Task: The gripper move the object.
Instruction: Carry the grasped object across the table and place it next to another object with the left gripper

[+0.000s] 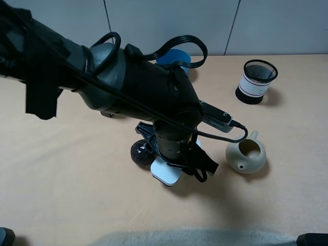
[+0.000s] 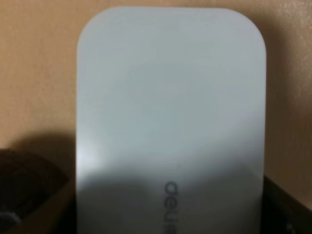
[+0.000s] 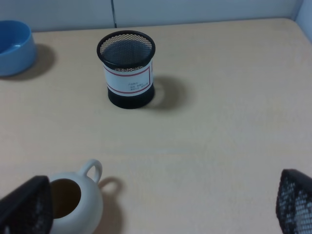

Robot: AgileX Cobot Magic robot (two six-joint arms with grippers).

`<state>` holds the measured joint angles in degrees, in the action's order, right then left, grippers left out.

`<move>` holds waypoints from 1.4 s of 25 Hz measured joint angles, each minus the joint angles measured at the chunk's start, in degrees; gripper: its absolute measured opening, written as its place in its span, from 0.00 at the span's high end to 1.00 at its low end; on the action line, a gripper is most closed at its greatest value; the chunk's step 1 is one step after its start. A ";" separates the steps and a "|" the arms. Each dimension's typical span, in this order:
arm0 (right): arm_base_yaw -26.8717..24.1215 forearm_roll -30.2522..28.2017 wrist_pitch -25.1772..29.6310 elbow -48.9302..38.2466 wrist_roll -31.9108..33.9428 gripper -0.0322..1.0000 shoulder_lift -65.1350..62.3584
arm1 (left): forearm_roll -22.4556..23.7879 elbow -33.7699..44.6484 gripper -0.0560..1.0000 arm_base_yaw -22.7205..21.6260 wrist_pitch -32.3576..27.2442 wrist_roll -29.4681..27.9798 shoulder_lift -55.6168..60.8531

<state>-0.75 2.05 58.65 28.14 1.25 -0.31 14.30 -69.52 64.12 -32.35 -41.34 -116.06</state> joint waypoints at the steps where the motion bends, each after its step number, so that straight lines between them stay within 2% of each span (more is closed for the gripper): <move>1: 0.00 0.00 0.00 0.00 0.00 0.30 0.00 | 0.00 0.00 0.35 0.00 0.00 0.01 0.00; 21: 0.00 0.00 -0.01 0.00 0.00 0.30 0.00 | -0.11 0.00 0.35 0.00 -0.36 -0.05 0.00; 31: 0.00 0.00 -0.01 0.00 0.00 0.30 0.00 | -0.16 0.00 0.16 0.00 -0.41 -0.89 0.00; 35: 0.00 0.00 -0.01 0.00 0.00 0.30 0.00 | -0.16 0.00 0.14 0.00 -0.41 -1.05 0.00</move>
<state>-0.75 2.05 58.64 28.14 1.25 -0.31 14.14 -69.52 64.12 -32.77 -42.39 -116.06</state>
